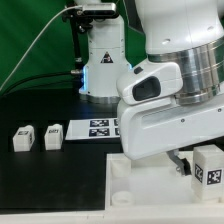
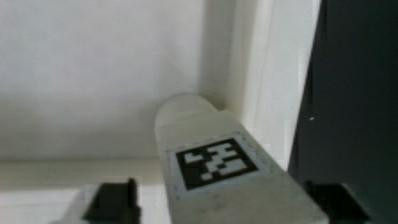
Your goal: Assemble one leg
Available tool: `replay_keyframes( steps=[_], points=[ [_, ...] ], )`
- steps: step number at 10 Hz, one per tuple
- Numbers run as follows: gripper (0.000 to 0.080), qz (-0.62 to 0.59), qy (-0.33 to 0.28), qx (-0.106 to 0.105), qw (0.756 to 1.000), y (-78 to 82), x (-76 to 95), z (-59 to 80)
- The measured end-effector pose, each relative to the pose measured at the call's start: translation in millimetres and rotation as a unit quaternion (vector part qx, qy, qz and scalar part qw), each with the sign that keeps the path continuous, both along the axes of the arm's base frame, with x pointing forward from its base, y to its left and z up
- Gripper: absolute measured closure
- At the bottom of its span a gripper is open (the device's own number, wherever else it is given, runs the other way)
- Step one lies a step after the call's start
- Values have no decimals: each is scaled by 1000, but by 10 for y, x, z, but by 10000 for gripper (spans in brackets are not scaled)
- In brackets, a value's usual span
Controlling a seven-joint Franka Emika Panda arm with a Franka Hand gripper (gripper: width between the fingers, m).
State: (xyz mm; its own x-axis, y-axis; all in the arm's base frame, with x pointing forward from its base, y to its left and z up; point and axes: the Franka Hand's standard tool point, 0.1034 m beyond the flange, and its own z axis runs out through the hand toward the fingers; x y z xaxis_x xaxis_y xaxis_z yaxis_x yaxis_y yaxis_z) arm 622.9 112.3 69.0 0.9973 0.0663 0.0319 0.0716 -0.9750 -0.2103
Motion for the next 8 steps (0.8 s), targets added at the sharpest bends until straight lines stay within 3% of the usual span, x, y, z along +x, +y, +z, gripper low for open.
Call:
replay_keyframes(
  steps=[1, 3, 4, 6, 8],
  points=[
    [504, -20, 4, 0, 1000, -7, 0, -1],
    [504, -115, 23, 4, 993, -9, 10, 3],
    [504, -202, 40, 11, 978, -21, 19, 6],
    [504, -416, 76, 28, 906, -10, 12, 1],
    [502, -591, 125, 61, 795, -10, 12, -17]
  ],
)
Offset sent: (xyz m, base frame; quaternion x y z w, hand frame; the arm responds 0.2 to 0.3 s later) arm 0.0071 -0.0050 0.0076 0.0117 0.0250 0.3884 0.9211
